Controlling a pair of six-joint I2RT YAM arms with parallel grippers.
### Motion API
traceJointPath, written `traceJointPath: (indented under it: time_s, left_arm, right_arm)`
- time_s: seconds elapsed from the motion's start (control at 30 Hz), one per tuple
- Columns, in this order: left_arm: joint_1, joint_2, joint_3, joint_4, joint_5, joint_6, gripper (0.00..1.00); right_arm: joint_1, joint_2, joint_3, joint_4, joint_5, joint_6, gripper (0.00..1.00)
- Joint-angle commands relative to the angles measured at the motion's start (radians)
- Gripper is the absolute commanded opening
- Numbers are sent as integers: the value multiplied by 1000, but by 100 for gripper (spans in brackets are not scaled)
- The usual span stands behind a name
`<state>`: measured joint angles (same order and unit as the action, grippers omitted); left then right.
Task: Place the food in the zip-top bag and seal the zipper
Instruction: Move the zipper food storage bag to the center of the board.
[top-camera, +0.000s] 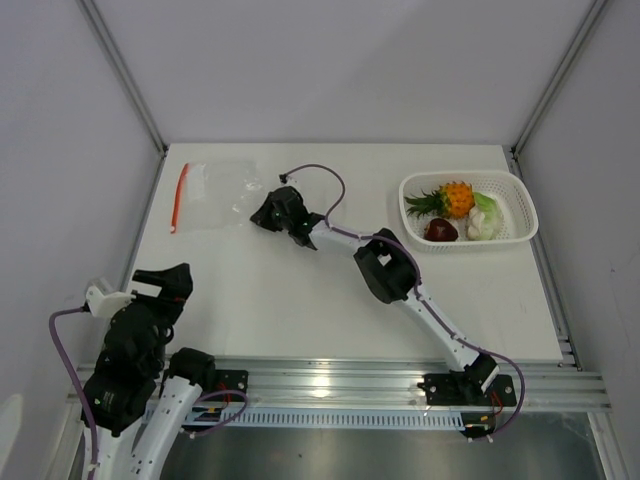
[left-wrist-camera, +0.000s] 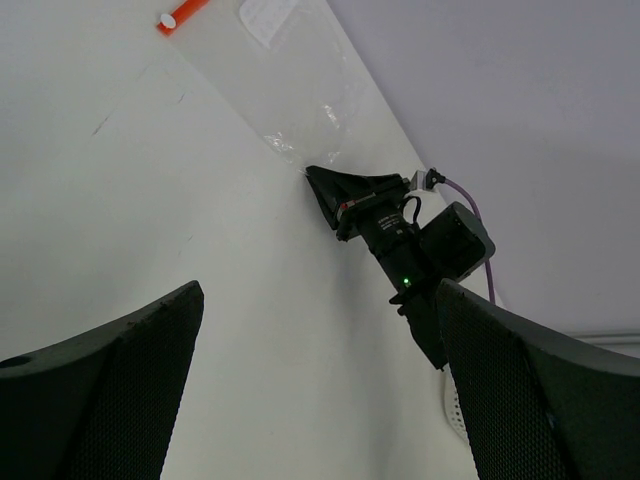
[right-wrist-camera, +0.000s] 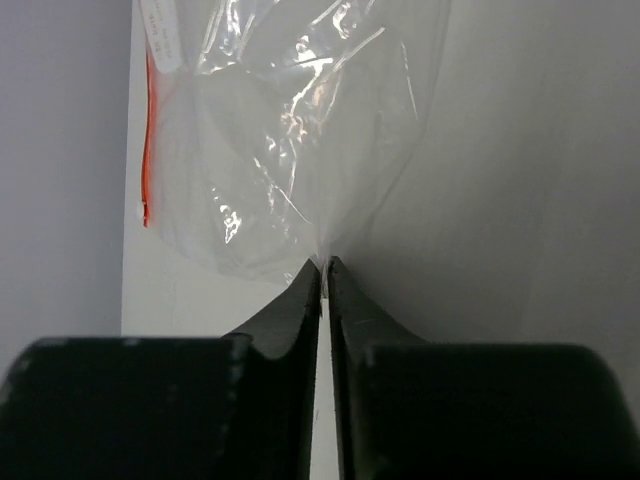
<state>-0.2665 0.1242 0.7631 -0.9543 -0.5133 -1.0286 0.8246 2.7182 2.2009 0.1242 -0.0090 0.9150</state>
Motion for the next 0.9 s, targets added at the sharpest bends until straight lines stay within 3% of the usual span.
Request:
traceJointPath:
  time_s: [0.0,0.03,0.13,0.27,0.4,0.43,0.63,0.8,0.87]
  left_arm:
    - [-4,31,27,23,-1,33,100]
    - [-4,34,27,31,4,51,99]
    - [-4,31,24,57,12,97,100]
    - [-4,12,22,107,30,177,99]
    - [-4,3,2,176,110,252,99]
    - [-4,0,-20,204,186,292,98]
    - [-2,22,-59,246,288,265,92]
    - [-4,25,-62,259,331,243,89]
    - [-2,11,-79,270,355,236,88]
  right_arm:
    - [-8,-14,-33,4,-8,1,5]
    - [-16,-55,-102,23,-8,1,0]
    - [-34,-135,-292,95,-28,-4,0]
    - [-54,-389,-612,179,-42,-56,0]
    - [-84,-617,-930,235,-124,-105,0]
    - [-90,-658,-981,232,-152,-116,0]
    - [-122,-972,-1305,100,-232,-264,0]
    - [-131,-1181,-1420,-139,-117,-373,0]
    - [-148,-1245,-1420,-263,-45,-422,9]
